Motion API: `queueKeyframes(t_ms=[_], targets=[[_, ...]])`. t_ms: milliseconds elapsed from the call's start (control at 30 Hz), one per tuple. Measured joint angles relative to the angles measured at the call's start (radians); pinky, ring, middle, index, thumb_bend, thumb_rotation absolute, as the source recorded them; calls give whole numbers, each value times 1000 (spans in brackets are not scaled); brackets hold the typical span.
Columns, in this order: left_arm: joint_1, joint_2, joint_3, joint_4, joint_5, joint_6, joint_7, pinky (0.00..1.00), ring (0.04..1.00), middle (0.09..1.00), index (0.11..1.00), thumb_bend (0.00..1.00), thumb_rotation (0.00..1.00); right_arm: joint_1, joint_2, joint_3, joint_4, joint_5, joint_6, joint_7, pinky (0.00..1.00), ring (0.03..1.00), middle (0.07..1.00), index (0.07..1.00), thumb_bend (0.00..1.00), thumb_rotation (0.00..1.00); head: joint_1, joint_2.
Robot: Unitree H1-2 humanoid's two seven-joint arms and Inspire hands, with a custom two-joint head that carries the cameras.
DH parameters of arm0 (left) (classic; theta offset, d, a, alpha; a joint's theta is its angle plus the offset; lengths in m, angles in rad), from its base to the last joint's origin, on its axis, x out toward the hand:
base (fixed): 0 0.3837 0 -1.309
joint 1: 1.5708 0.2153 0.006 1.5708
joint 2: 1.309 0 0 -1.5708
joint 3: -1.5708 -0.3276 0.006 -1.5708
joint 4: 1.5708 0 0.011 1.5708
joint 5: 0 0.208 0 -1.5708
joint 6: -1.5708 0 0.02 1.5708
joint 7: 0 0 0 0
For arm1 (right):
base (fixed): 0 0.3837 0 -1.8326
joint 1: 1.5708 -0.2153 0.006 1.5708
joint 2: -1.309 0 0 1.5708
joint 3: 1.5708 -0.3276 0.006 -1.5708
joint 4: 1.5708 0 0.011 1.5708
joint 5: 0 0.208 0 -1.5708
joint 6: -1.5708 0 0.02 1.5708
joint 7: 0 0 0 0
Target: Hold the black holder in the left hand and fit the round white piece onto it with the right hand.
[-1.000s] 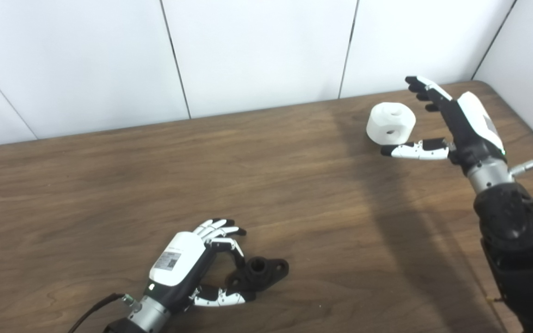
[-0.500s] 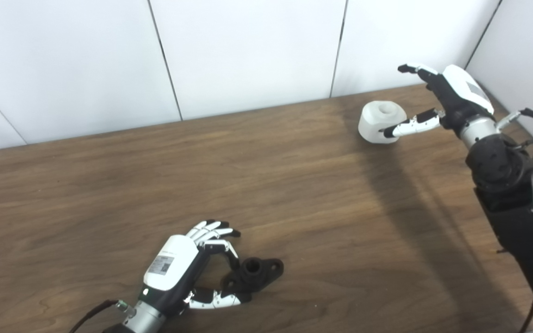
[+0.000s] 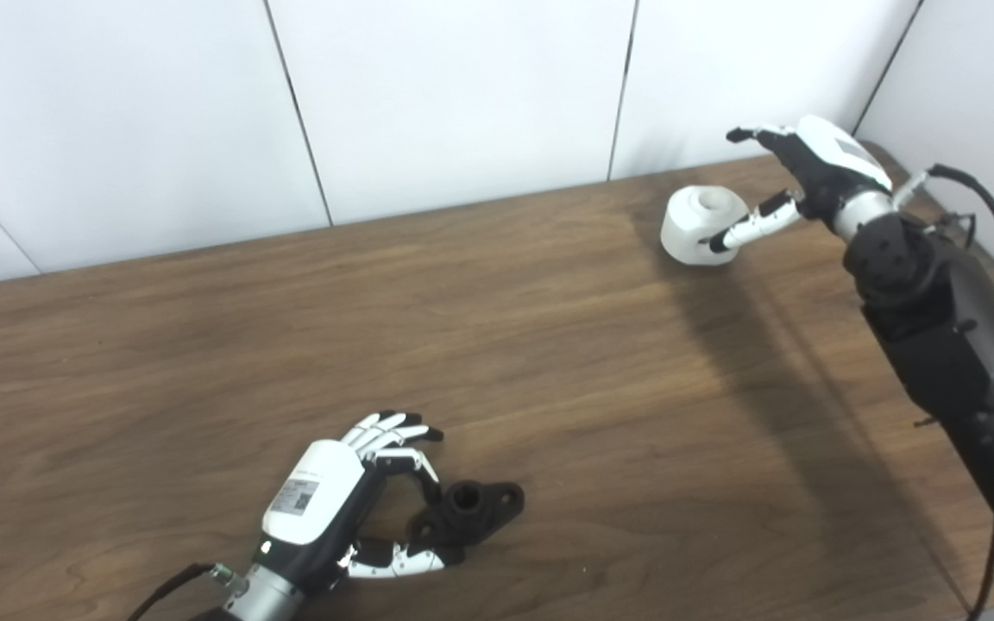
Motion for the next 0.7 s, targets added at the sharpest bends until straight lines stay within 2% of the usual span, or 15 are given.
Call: queueKeyframes(t_ms=[367, 533, 700], targets=[[0, -1, 0, 0, 0, 4, -5, 916, 896, 817, 489, 513, 59, -76, 11, 70, 110, -29, 0, 29, 891, 989, 946, 873, 875, 217, 23, -21], [0, -3, -1, 0, 0, 5, -5, 917, 897, 817, 489, 514, 58, -103, 7, 110, 142, -56, 0, 50, 978, 999, 938, 867, 874, 235, 31, -34], [0, -5, -1, 0, 0, 6, -5, 913, 897, 819, 490, 512, 58, -123, 6, 129, 175, -87, 1, 83, 968, 1000, 937, 840, 881, 215, 29, -18]])
